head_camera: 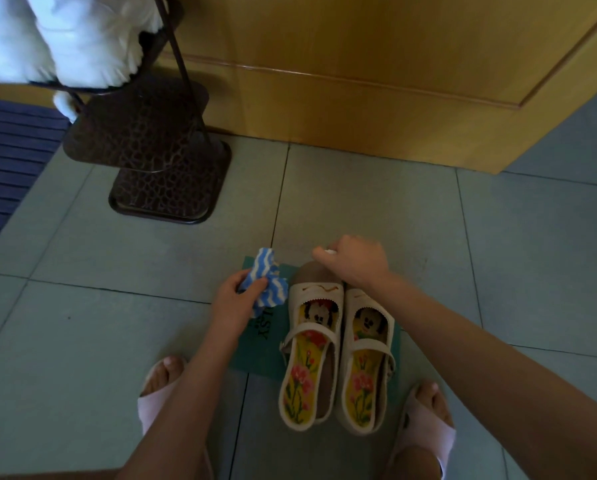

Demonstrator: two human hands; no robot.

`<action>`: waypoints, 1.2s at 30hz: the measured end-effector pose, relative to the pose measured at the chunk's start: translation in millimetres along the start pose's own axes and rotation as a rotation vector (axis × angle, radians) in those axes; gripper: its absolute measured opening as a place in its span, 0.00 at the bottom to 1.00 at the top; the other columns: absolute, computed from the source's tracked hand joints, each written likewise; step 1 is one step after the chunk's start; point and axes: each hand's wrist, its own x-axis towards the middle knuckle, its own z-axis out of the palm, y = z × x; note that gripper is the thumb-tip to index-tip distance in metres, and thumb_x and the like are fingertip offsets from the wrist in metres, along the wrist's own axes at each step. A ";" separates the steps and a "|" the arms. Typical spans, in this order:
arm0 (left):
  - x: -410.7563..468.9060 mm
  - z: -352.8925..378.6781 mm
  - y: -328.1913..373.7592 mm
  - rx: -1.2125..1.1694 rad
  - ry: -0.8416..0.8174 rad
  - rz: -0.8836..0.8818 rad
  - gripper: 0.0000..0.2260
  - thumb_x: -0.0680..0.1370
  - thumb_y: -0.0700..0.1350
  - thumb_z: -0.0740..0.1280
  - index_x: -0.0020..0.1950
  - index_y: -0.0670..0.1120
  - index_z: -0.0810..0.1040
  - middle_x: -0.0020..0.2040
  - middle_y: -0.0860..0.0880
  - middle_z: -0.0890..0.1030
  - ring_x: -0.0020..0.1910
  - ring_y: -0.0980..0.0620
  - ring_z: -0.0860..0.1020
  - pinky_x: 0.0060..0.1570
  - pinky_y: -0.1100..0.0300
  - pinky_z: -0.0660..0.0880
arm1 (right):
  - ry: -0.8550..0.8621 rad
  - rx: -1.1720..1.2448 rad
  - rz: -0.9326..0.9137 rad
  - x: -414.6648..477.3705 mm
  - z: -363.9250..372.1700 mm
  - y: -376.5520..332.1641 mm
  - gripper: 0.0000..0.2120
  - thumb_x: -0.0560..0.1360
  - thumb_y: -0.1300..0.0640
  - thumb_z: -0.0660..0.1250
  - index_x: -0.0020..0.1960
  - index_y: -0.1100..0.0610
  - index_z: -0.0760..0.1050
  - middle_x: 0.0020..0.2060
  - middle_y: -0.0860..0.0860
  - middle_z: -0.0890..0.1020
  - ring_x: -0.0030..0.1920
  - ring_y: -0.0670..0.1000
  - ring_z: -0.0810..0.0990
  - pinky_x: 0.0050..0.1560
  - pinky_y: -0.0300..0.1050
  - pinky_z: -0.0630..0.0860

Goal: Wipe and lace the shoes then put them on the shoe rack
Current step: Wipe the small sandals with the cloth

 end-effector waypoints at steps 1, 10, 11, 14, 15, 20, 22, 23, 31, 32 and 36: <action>-0.1 -0.4 -0.2 -0.009 -0.001 -0.006 0.06 0.77 0.42 0.66 0.52 0.43 0.76 0.44 0.46 0.78 0.38 0.54 0.76 0.31 0.72 0.73 | -0.006 -0.008 -0.020 -0.6 -0.3 -2.6 0.23 0.76 0.38 0.56 0.29 0.51 0.65 0.31 0.53 0.75 0.35 0.54 0.77 0.38 0.46 0.74; -2.2 -2.8 0.7 -0.036 0.001 -0.001 0.03 0.77 0.41 0.66 0.49 0.45 0.75 0.38 0.54 0.77 0.36 0.59 0.75 0.30 0.74 0.72 | -0.011 -0.062 -0.110 -4.0 1.0 -10.9 0.21 0.78 0.46 0.58 0.28 0.49 0.60 0.30 0.54 0.71 0.33 0.54 0.72 0.37 0.47 0.73; -2.4 -3.2 0.8 -0.030 0.006 -0.002 0.03 0.77 0.41 0.66 0.50 0.45 0.75 0.38 0.54 0.77 0.36 0.59 0.75 0.30 0.74 0.72 | -0.011 -0.070 -0.113 -5.5 0.3 -12.9 0.21 0.78 0.46 0.58 0.28 0.49 0.59 0.32 0.55 0.71 0.34 0.54 0.73 0.39 0.49 0.75; -3.0 -3.9 -0.9 -0.029 0.005 -0.012 0.04 0.77 0.41 0.66 0.50 0.44 0.76 0.39 0.53 0.77 0.37 0.58 0.75 0.29 0.74 0.73 | 0.015 -0.048 -0.064 -5.6 -0.2 -17.1 0.22 0.76 0.38 0.55 0.32 0.51 0.67 0.32 0.54 0.74 0.35 0.54 0.75 0.39 0.48 0.75; -3.4 -4.0 -1.3 -0.029 0.004 -0.016 0.04 0.77 0.41 0.66 0.51 0.44 0.76 0.39 0.52 0.77 0.37 0.58 0.76 0.30 0.73 0.73 | 0.030 -0.063 -0.062 -4.6 1.1 -18.5 0.23 0.76 0.36 0.54 0.33 0.53 0.69 0.31 0.54 0.74 0.34 0.54 0.75 0.38 0.47 0.73; -5.0 -2.7 -2.5 -0.045 -0.005 -0.042 0.05 0.77 0.42 0.66 0.52 0.45 0.76 0.44 0.48 0.78 0.39 0.56 0.77 0.42 0.61 0.74 | 0.120 -0.149 -0.094 -1.1 9.2 -23.2 0.25 0.75 0.36 0.56 0.34 0.56 0.71 0.26 0.49 0.68 0.29 0.50 0.70 0.29 0.42 0.63; -5.3 -3.2 -2.9 -0.038 -0.005 -0.042 0.05 0.77 0.42 0.66 0.52 0.45 0.76 0.43 0.49 0.78 0.39 0.57 0.76 0.42 0.61 0.74 | 0.161 -0.167 -0.097 -1.0 12.9 -24.0 0.24 0.75 0.37 0.56 0.31 0.55 0.69 0.24 0.49 0.67 0.27 0.49 0.68 0.29 0.42 0.62; -5.5 -3.7 -2.9 -0.040 -0.003 -0.040 0.05 0.77 0.42 0.66 0.51 0.46 0.76 0.42 0.50 0.78 0.38 0.57 0.76 0.42 0.62 0.74 | 0.170 -0.170 -0.096 -0.9 14.4 -23.7 0.23 0.75 0.38 0.56 0.31 0.55 0.68 0.24 0.49 0.67 0.27 0.50 0.68 0.29 0.42 0.61; -6.3 -4.5 -3.9 -0.036 -0.013 -0.055 0.03 0.76 0.42 0.66 0.50 0.47 0.76 0.41 0.51 0.78 0.42 0.51 0.78 0.46 0.54 0.76 | 0.158 -0.148 -0.021 -4.4 18.6 -7.2 0.27 0.74 0.35 0.55 0.36 0.57 0.77 0.27 0.50 0.74 0.30 0.50 0.74 0.32 0.43 0.70; -6.6 -3.9 -2.7 -0.037 -0.012 -0.059 0.03 0.76 0.42 0.66 0.50 0.46 0.76 0.42 0.49 0.79 0.43 0.49 0.78 0.48 0.52 0.76 | 0.156 -0.140 0.002 -5.6 16.8 -2.8 0.27 0.74 0.35 0.55 0.36 0.56 0.77 0.27 0.50 0.73 0.30 0.50 0.74 0.32 0.43 0.70; -7.9 0.2 0.2 -0.036 -0.013 -0.054 0.06 0.77 0.42 0.66 0.53 0.45 0.75 0.47 0.46 0.78 0.42 0.51 0.78 0.44 0.57 0.76 | 0.190 -0.069 0.098 -10.7 8.7 17.4 0.22 0.74 0.40 0.56 0.29 0.54 0.69 0.24 0.49 0.68 0.25 0.50 0.68 0.29 0.42 0.67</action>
